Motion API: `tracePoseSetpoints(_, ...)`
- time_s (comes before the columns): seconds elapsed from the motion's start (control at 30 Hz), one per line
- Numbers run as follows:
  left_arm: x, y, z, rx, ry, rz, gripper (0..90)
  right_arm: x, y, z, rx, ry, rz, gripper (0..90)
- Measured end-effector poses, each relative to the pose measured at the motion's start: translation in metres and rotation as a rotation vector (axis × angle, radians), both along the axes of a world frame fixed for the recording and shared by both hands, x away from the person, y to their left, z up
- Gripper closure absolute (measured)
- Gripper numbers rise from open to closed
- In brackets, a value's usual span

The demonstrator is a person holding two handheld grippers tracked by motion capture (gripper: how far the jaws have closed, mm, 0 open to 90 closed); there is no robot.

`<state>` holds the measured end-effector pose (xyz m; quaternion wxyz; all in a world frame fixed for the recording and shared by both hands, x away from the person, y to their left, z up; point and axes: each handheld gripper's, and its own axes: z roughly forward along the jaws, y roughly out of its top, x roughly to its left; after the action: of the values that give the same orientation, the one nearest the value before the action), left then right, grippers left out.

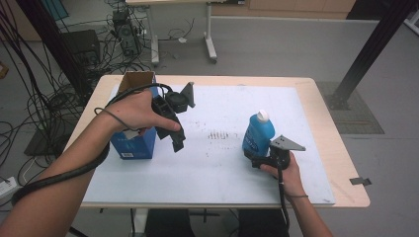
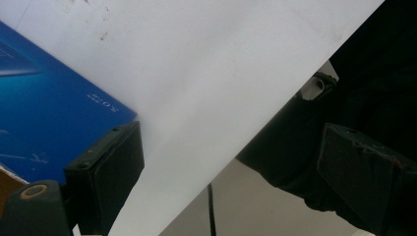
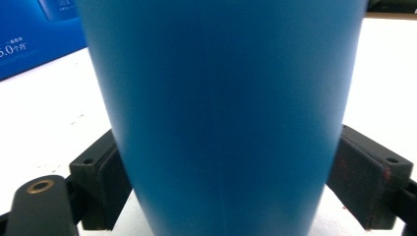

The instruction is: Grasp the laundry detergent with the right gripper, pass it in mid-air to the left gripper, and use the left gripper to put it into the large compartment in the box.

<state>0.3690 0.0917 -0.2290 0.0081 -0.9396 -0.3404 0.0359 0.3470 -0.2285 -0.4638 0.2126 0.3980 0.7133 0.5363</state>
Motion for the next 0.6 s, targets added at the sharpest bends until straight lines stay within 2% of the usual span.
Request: tracePoseSetpoints(0.6, 0.0002, -0.0009, 0.0004, 0.006, -0.002, 0.000, 10.6, 0.0017, 0.0001, -0.0009, 0.004, -0.010, 0.012, 35.4)
